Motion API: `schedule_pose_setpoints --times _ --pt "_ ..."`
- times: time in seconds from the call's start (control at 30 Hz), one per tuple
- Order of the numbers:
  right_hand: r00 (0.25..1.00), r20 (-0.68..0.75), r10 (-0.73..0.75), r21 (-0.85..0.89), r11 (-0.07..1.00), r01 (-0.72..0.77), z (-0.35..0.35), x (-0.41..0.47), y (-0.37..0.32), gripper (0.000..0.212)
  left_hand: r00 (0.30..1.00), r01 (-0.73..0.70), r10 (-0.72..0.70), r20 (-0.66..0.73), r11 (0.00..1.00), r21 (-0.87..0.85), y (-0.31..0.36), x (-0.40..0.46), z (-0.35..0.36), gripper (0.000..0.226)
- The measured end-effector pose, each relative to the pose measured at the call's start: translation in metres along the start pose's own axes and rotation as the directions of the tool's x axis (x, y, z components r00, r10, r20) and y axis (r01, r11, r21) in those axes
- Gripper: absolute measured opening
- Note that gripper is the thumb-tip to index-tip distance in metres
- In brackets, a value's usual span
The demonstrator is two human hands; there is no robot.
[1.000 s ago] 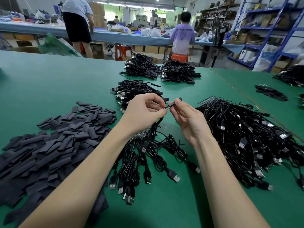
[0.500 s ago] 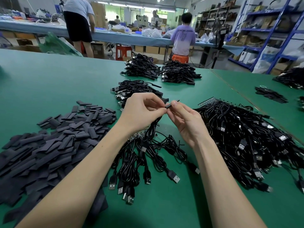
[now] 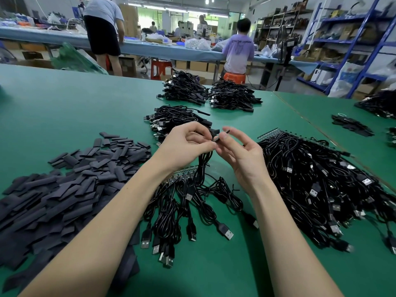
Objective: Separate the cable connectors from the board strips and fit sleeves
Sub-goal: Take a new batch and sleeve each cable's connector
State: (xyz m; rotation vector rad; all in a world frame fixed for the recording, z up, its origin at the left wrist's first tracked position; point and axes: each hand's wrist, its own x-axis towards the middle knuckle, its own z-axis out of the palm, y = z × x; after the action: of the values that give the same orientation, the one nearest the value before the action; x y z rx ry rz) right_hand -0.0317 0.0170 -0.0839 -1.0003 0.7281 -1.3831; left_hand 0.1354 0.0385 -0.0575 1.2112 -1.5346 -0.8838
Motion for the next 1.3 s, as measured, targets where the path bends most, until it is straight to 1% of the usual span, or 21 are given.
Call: schedule_pose_setpoints --times 0.1,0.2,0.33,0.47,0.67,0.83,0.93,1.07,1.13,1.2,1.27,1.3 --pt "0.996 -0.015 -0.091 -0.093 0.992 0.089 0.003 -0.001 -0.001 0.026 0.993 0.112 -0.106 0.050 0.985 -0.133 0.001 0.000 0.003 0.011" --pt "0.994 -0.014 -0.107 -0.113 0.988 0.105 0.008 -0.004 -0.001 0.020 0.982 0.190 -0.182 0.055 0.950 -0.248 0.002 -0.001 0.005 0.012" --pt "0.995 -0.024 -0.099 -0.090 0.991 0.097 0.011 -0.004 -0.001 0.021 0.968 0.251 -0.247 0.052 0.926 -0.281 0.000 0.000 0.003 0.011" --pt "0.996 -0.043 -0.078 -0.040 0.996 0.076 0.011 -0.005 0.000 0.022 0.970 0.238 -0.239 0.036 0.914 -0.327 -0.003 0.000 0.006 0.012" --pt "0.999 -0.028 -0.034 0.015 0.999 0.035 0.012 -0.004 0.005 0.025 0.979 0.181 -0.202 -0.011 0.899 -0.398 -0.003 0.000 0.011 0.015" --pt "0.999 -0.023 -0.045 0.015 0.999 0.046 0.012 -0.004 0.003 0.022 0.983 0.152 -0.180 -0.035 0.907 -0.392 -0.006 0.001 0.012 0.016" --pt "0.994 -0.085 -0.068 0.028 0.997 0.071 0.017 -0.004 0.004 0.022 0.988 0.100 -0.133 -0.077 0.939 -0.330 -0.013 0.004 0.014 0.015" --pt "0.969 -0.232 -0.082 0.144 0.982 0.118 0.020 0.001 0.001 0.022 0.992 0.130 -0.129 0.016 0.983 -0.132 -0.019 0.001 0.012 0.034" --pt "0.963 -0.264 -0.058 0.185 0.977 0.110 0.017 0.002 -0.001 0.025 0.994 0.111 -0.110 0.021 0.984 -0.139 -0.021 0.000 0.009 0.032" --pt "0.959 -0.284 -0.021 0.195 0.978 0.079 0.013 0.002 -0.002 0.031 0.996 0.050 -0.056 -0.068 0.995 -0.092 -0.020 0.003 0.004 0.029" --pt "0.958 -0.287 0.004 0.118 0.993 0.031 0.008 0.003 -0.003 0.031 0.982 -0.052 0.058 -0.179 0.998 0.036 -0.019 0.014 -0.004 0.025" --pt "0.958 -0.288 0.009 0.062 0.998 0.009 0.006 0.003 -0.003 0.029 0.967 -0.099 0.126 -0.224 0.987 0.128 -0.017 0.023 -0.009 0.022"
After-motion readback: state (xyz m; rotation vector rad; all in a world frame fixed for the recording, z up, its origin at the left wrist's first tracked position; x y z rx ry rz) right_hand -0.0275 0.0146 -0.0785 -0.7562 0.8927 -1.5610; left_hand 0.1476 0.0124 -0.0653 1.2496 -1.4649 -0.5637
